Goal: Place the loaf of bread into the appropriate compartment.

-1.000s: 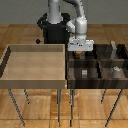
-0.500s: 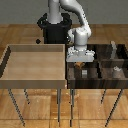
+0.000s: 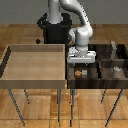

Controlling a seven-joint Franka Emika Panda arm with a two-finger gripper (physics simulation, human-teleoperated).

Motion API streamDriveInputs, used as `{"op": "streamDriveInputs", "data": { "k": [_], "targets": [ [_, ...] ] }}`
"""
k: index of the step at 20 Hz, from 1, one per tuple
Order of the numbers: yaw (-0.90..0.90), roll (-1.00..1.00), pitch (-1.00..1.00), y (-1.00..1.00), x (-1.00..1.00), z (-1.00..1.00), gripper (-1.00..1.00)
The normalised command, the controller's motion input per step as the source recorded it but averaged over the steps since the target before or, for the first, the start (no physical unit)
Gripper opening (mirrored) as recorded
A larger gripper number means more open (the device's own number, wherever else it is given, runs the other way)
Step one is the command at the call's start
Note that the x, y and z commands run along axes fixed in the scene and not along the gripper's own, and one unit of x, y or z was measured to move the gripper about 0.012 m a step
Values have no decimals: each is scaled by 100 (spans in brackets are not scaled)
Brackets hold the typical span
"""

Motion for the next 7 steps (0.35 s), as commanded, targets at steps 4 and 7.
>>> {"op": "streamDriveInputs", "data": {
  "k": [4, 7],
  "targets": [
    [0, 0, 0, 0, 0, 0, 100],
    [0, 0, 0, 0, 0, 0, 100]
  ]
}}
